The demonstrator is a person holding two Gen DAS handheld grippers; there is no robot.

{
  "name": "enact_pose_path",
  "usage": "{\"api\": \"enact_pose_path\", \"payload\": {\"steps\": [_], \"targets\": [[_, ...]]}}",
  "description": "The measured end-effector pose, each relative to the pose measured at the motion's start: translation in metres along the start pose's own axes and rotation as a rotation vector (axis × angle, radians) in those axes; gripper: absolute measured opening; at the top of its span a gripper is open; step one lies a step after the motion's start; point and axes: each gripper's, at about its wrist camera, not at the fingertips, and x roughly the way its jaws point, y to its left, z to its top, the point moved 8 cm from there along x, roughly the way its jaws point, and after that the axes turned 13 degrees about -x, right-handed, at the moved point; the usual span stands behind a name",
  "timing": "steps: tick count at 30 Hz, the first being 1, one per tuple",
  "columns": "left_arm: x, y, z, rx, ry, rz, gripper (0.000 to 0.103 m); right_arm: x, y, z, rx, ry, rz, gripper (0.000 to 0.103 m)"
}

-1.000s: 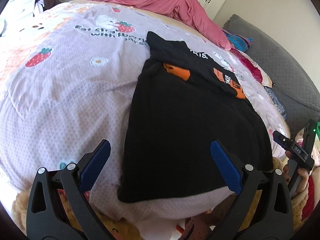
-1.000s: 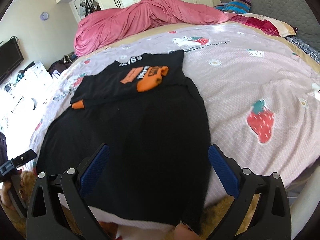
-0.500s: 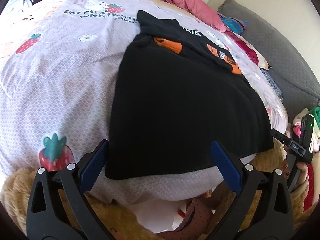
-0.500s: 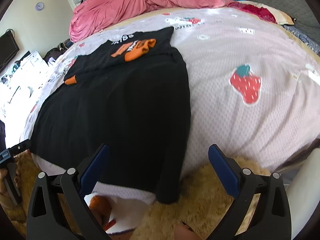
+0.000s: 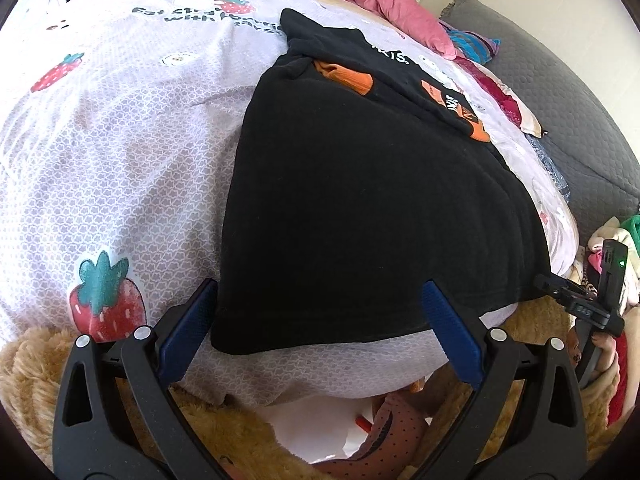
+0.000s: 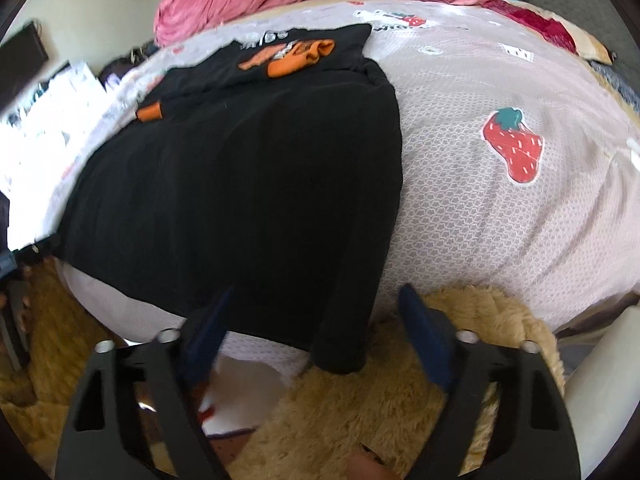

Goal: Fold small clothes
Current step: 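Close both grippers on the shirt hem, then lift the hem with both grippers and fold it toward the collar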

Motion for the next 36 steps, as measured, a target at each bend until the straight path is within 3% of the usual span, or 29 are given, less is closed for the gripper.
{"api": "enact_pose_path", "payload": {"steps": [1,2,3,5,8,10,12,14,16,19,25,36], "targets": [[0.001,0.000,0.000,-0.001,0.001,0.000,0.094,0.002,0.000,0.000,-0.012,0.010,-0.005,0.049],[0.001,0.000,0.001,-0.003,0.002,-0.002,0.094,0.003,0.002,0.000,-0.022,0.011,0.002,0.024],[0.002,0.000,0.002,-0.005,0.002,-0.004,0.094,0.002,0.003,0.000,-0.023,0.002,0.016,0.015],[0.001,0.001,0.003,-0.014,0.000,-0.015,0.094,-0.004,0.005,0.003,-0.036,-0.034,0.018,0.009],[0.000,0.003,0.004,-0.026,-0.001,-0.027,0.094,-0.030,0.007,0.015,0.010,-0.169,0.116,0.009],[-0.001,0.004,0.004,-0.034,-0.004,-0.032,0.093,-0.047,0.003,0.024,0.034,-0.243,0.137,0.009],[-0.006,0.005,0.008,-0.056,-0.025,-0.044,0.080,-0.061,-0.002,0.032,0.059,-0.309,0.149,0.009],[-0.011,0.005,0.011,-0.061,-0.042,-0.056,0.052,-0.073,-0.010,0.040,0.084,-0.364,0.146,0.009],[-0.012,0.006,0.013,-0.069,-0.038,-0.068,0.039,-0.077,-0.013,0.047,0.094,-0.391,0.145,0.009],[-0.014,0.008,0.014,-0.068,-0.040,-0.063,0.009,-0.083,-0.016,0.056,0.107,-0.422,0.157,0.009],[-0.026,0.009,0.025,-0.099,-0.063,-0.128,0.003,-0.087,-0.020,0.068,0.115,-0.473,0.153,0.009],[-0.076,-0.013,0.093,-0.097,-0.233,-0.229,0.003,-0.101,-0.036,0.098,0.152,-0.565,0.118,0.009]]}}
